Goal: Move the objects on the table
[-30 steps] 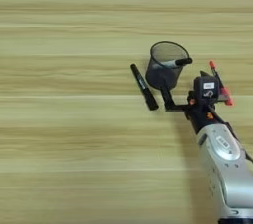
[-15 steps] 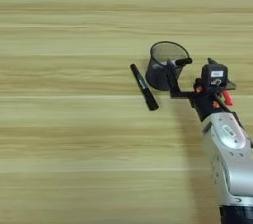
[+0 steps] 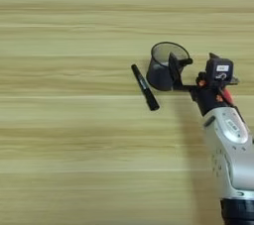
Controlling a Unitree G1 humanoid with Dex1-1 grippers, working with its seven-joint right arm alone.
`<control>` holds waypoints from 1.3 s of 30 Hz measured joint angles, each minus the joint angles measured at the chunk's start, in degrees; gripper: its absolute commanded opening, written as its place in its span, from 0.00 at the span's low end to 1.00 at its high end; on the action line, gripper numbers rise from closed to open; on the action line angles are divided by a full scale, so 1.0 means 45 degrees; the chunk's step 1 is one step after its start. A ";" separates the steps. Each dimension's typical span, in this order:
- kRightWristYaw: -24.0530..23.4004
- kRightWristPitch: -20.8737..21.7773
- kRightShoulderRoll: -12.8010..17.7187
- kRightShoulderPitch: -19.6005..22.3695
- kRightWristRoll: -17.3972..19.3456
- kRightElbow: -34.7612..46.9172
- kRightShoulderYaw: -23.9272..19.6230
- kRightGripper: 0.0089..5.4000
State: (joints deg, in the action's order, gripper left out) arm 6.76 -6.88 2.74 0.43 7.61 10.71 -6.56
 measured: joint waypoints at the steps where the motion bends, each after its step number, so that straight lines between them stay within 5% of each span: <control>1: 0.0002 0.0002 0.0002 0.0075 0.0009 -0.0122 -0.0020 0.99; 23: 0.0262 0.0269 0.0148 0.0746 0.0200 -0.1403 -0.0011 0.99; 39: 0.0515 0.0266 0.0034 0.0861 0.0695 -0.1731 0.0080 0.52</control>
State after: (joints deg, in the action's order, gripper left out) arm 9.08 -5.68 2.90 4.31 10.74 2.92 -6.20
